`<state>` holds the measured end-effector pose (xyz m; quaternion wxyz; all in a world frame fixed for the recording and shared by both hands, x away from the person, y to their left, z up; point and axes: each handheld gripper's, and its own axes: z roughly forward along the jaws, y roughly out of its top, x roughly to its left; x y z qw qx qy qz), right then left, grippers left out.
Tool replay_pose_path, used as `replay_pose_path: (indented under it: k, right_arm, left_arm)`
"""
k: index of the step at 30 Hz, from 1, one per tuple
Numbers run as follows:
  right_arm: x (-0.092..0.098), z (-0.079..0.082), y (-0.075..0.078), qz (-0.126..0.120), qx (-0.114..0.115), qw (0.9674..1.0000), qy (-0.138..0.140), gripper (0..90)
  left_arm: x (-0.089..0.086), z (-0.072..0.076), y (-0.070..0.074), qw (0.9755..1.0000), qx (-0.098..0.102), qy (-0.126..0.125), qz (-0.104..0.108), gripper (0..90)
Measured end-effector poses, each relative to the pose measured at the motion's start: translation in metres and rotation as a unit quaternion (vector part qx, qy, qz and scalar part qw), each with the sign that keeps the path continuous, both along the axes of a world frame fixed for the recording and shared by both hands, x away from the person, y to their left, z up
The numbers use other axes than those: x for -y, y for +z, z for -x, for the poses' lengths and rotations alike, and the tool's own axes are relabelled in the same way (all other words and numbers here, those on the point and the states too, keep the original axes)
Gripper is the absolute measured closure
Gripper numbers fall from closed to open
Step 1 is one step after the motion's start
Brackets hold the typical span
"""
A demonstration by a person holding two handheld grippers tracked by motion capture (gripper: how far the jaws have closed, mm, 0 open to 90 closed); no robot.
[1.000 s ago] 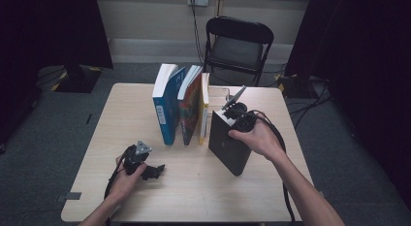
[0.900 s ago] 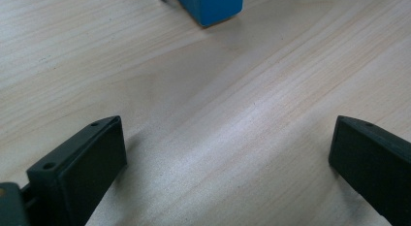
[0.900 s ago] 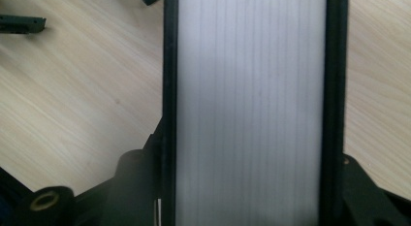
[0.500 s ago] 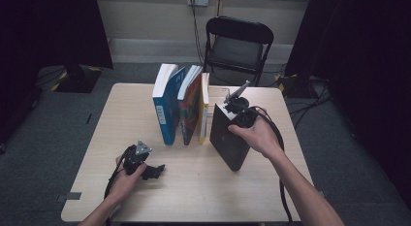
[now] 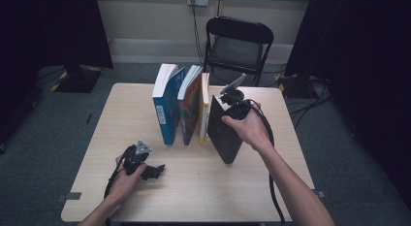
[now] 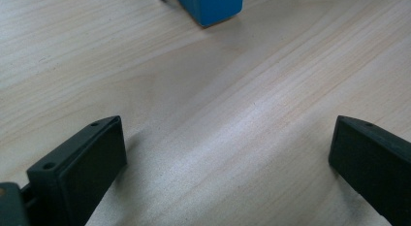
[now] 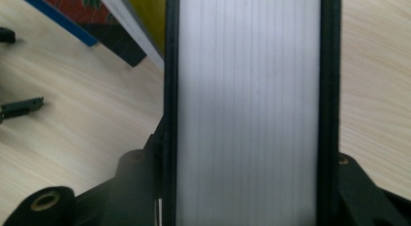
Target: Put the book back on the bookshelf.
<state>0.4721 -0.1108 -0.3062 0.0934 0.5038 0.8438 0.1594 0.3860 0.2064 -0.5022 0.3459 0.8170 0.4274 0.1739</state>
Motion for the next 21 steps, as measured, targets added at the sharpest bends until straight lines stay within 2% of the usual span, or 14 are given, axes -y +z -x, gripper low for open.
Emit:
replay_pose_path:
  k: [8,14,21]
  right_arm:
    - [-0.004,-0.017,0.003,-0.004,-0.001,0.9997,-0.025,53.4]
    - [-0.010,-0.028,0.005,0.001,-0.013,0.9991,-0.040,53.4]
    - [-0.019,-0.042,0.007,0.005,-0.011,0.9978,-0.065,53.5]
  left_arm:
    - [0.000,0.000,0.000,1.0000,0.002,-0.001,-0.002,0.0]
    - [0.000,0.000,0.000,1.0000,0.001,-0.001,-0.001,0.0]
    - [0.000,0.000,0.000,1.0000,0.001,-0.001,-0.002,0.0]
